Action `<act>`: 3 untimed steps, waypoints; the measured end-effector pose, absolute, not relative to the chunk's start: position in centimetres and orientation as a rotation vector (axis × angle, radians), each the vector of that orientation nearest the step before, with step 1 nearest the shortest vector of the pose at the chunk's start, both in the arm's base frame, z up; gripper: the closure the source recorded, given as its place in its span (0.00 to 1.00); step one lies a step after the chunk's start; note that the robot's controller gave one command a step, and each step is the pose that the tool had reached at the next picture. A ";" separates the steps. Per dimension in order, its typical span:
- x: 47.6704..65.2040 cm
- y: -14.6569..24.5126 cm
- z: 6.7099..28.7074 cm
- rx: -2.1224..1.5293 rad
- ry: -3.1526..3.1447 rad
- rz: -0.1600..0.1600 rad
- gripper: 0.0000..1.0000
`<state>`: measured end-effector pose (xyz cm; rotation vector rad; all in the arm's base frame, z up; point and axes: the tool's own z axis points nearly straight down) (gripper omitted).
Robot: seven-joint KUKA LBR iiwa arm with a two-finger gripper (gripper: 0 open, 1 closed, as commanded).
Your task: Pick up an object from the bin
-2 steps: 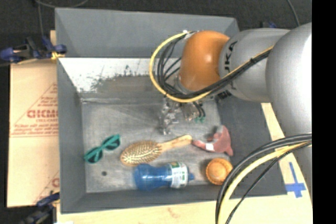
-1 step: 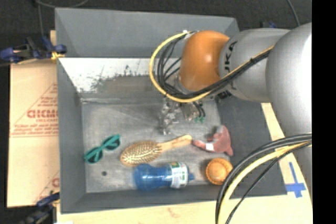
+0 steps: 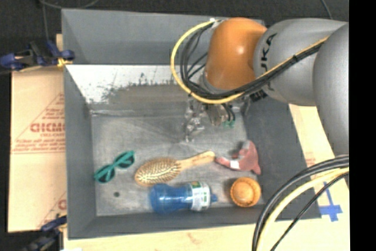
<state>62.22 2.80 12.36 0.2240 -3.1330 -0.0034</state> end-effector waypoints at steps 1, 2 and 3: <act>62.4 2.8 16.9 0.221 -3.140 -0.001 1.00; 62.4 2.9 21.0 0.425 -3.115 0.002 1.00; 62.3 2.5 26.3 0.721 -3.060 0.002 1.00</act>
Offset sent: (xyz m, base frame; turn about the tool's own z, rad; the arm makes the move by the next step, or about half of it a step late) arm 0.0033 0.0043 0.1331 -0.3254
